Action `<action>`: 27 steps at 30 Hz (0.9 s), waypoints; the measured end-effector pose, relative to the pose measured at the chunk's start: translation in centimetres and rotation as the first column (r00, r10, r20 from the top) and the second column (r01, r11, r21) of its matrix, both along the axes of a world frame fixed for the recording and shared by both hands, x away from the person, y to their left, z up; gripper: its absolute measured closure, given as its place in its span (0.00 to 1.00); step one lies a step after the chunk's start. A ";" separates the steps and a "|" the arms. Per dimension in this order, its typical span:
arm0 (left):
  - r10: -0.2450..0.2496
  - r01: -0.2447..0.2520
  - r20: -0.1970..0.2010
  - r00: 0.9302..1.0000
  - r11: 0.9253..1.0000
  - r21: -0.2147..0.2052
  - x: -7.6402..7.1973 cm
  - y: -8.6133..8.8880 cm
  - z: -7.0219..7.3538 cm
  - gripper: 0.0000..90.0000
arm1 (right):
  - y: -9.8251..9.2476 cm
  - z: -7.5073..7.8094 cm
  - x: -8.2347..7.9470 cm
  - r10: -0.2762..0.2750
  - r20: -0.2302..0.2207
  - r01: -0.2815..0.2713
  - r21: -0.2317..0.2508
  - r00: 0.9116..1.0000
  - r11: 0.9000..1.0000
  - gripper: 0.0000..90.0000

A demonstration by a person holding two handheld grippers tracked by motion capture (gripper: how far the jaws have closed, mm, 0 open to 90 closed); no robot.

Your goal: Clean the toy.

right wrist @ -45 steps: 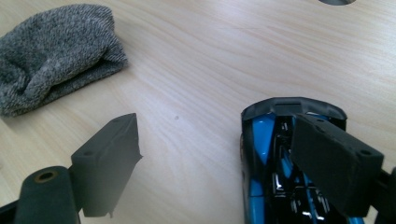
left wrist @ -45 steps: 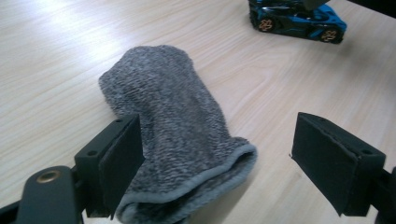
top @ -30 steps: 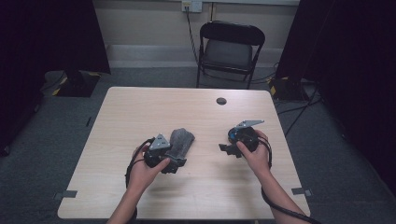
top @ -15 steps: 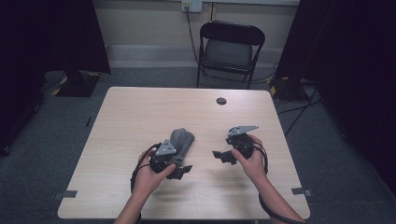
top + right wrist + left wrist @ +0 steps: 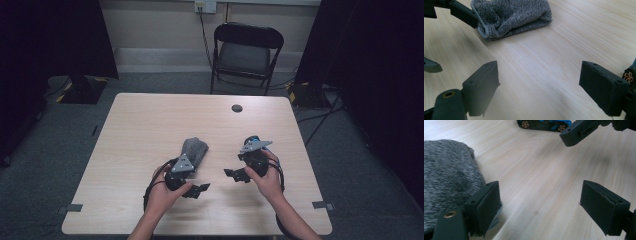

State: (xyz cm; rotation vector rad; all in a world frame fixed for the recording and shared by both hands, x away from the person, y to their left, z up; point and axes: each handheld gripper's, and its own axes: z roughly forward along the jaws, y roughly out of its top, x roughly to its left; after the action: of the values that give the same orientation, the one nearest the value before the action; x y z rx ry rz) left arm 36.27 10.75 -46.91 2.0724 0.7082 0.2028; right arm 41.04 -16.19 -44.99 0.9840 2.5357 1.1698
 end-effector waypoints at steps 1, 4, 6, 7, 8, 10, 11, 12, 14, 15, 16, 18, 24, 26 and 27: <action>-0.005 0.005 0.001 1.000 1.000 0.002 -0.1 -0.2 -0.2 0.18 | 0.1 -0.2 -0.3 0.009 0.002 -0.009 -0.003 1.000 1.000 0.17; -0.012 0.012 -0.005 1.000 1.000 0.010 -0.3 -0.4 -0.5 0.18 | 0.3 -0.6 -0.6 0.018 -0.004 -0.018 -0.005 1.000 1.000 0.17; -0.024 0.024 -0.007 1.000 1.000 0.018 -0.5 -0.6 -0.8 0.18 | 0.4 -1.0 -1.0 0.031 -0.005 -0.031 -0.016 1.000 0.999 0.17; -0.029 0.029 -0.011 1.000 0.999 0.018 -0.6 -0.7 -0.9 0.18 | 0.4 -1.4 -1.3 0.034 -0.011 -0.034 -0.020 0.999 0.999 0.17; -0.034 0.034 -0.010 0.999 0.999 0.016 -0.7 -0.8 -1.0 0.18 | 0.4 -1.5 -1.3 0.037 -0.009 -0.037 -0.018 0.999 0.999 0.17; -0.035 0.035 -0.010 0.999 0.999 0.014 -0.8 -0.9 -1.1 0.18 | 0.3 -1.6 -1.4 0.037 -0.012 -0.037 -0.017 0.999 0.999 0.17; -0.047 0.047 -0.013 0.999 0.999 0.015 -1.0 -1.1 -1.2 0.18 | 0.2 -1.8 -1.6 0.036 -0.016 -0.036 -0.013 0.999 0.999 0.17; -0.047 0.047 -0.013 0.999 0.999 0.015 -1.0 -1.1 -1.2 0.18 | 0.2 -1.8 -1.6 0.036 -0.016 -0.036 -0.013 0.999 0.999 0.17; -0.057 0.058 -0.017 0.998 0.998 0.013 -1.1 -1.4 -1.4 0.18 | 0.2 -2.1 -1.8 0.038 -0.022 -0.038 -0.013 0.999 0.999 0.17; -0.057 0.058 -0.017 0.998 0.998 0.013 -1.1 -1.4 -1.4 0.18 | 0.1 -2.2 -1.9 0.040 -0.022 -0.041 -0.012 0.999 0.999 0.17; -0.058 0.058 -0.015 0.998 0.998 0.016 -1.2 -1.5 -1.5 0.18 | 0.1 -2.2 -1.9 0.040 -0.022 -0.041 -0.012 0.999 0.999 0.17; -0.070 0.071 -0.017 0.997 0.997 0.020 -1.4 -1.7 -1.6 0.18 | 0.1 -2.4 -2.2 0.043 -0.023 -0.043 -0.012 0.999 0.999 0.17; -0.092 0.093 -0.019 0.996 0.995 0.042 -1.8 -2.1 -1.9 0.18 | 0.2 -3.1 -2.8 0.067 -0.026 -0.068 -0.034 0.997 0.997 0.17; -0.096 0.097 -0.026 0.995 0.994 0.041 -1.9 -2.3 -2.0 0.18 | 0.2 -3.4 -3.1 0.076 -0.029 -0.077 -0.043 0.997 0.996 0.17; -0.107 0.108 -0.026 0.994 0.993 0.051 -2.0 -2.5 -2.2 0.18 | 0.2 -3.5 -3.1 0.080 -0.028 -0.081 -0.048 0.996 0.996 0.17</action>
State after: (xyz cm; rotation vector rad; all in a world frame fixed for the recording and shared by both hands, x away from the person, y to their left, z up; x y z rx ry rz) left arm 34.22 8.27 -49.11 2.1592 0.6090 0.1375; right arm 37.90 -16.00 -48.47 0.8991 2.6343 1.1169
